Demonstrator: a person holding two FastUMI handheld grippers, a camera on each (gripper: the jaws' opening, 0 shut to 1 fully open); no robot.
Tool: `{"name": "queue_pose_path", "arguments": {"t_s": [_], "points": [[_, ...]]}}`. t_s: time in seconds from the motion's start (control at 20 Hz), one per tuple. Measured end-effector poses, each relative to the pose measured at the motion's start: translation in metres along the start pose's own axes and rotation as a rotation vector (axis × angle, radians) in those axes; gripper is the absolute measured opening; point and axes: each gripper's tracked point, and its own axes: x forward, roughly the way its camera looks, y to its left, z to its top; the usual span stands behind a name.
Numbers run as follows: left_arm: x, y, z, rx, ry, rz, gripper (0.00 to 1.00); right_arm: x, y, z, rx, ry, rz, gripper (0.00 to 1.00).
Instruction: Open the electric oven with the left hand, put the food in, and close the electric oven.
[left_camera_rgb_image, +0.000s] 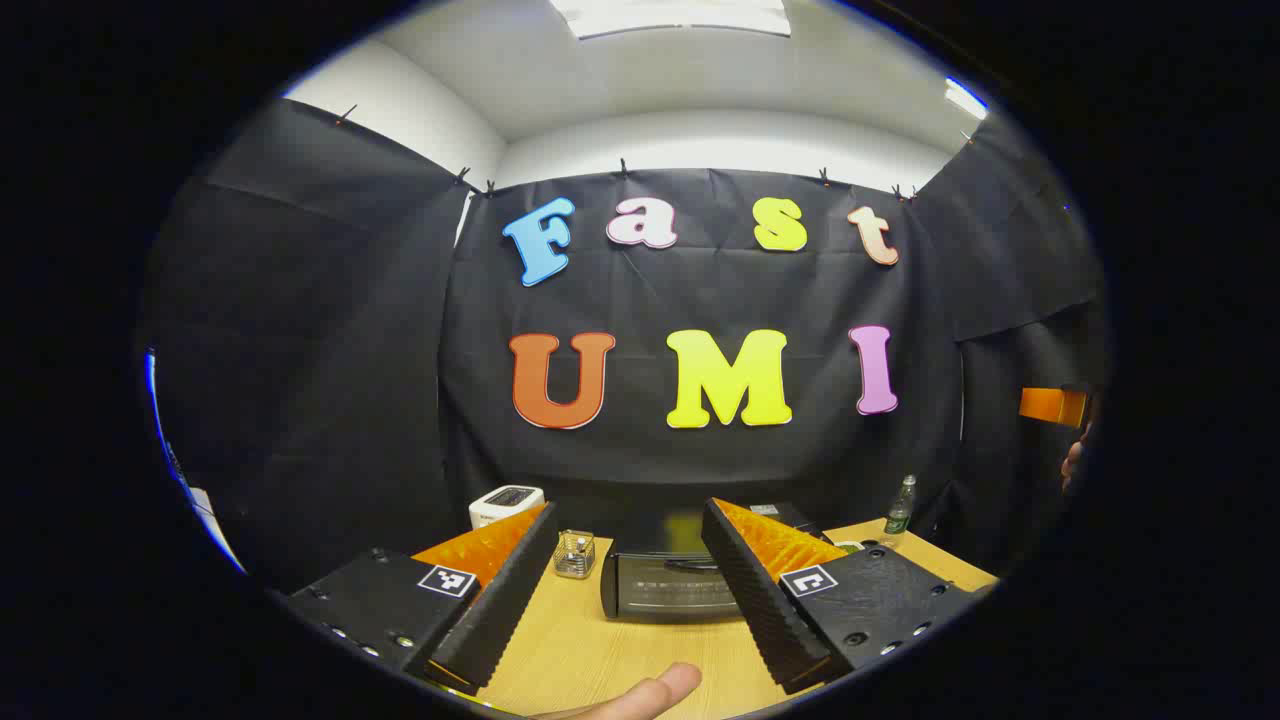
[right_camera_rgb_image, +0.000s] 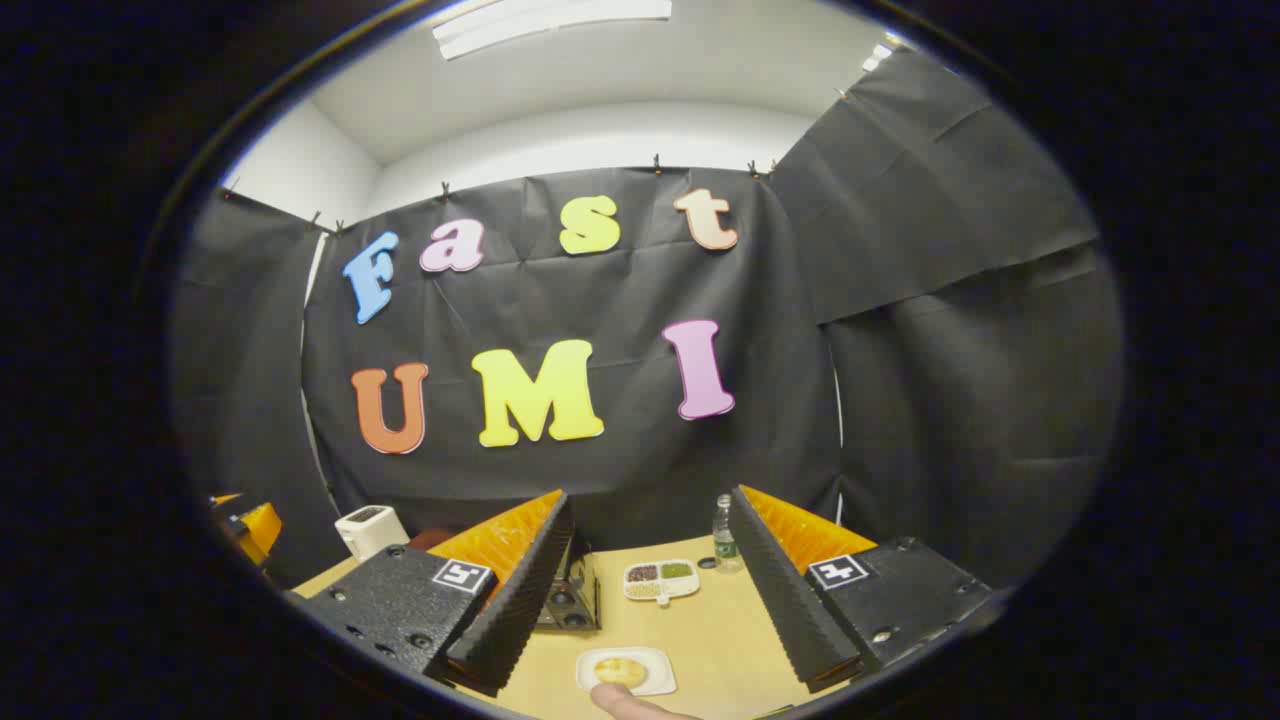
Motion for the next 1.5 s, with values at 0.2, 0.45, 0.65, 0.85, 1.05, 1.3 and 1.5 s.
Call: {"name": "queue_pose_path", "arguments": {"t_s": [0.2,0.45,0.65,0.85,1.05,1.3,1.5], "points": [[-0.002,-0.002,-0.003,0.018,0.017,-0.006,0.94,-0.004,0.007,-0.02,-0.057,0.042,0.011,0.94],[-0.003,-0.009,-0.006,0.021,0.049,-0.034,0.95,-0.009,0.006,-0.025,-0.079,0.057,0.006,0.94],[-0.003,-0.007,0.004,0.006,0.044,-0.039,0.94,-0.013,0.005,-0.021,-0.09,0.051,0.001,1.0],[0.007,-0.01,0.004,0.003,0.058,-0.044,0.95,-0.012,0.004,-0.02,-0.091,0.059,0.009,1.0],[0.03,-0.019,-0.008,0.038,0.075,-0.048,0.95,-0.008,0.005,-0.018,-0.098,0.055,0.037,0.95],[0.079,-0.052,-0.038,0.014,0.136,-0.13,0.95,0.0,0.004,-0.014,-0.096,0.033,0.059,1.0],[0.125,-0.066,-0.063,0.027,0.16,-0.153,0.95,0.007,-0.003,-0.015,-0.084,0.032,0.06,0.94]]}}
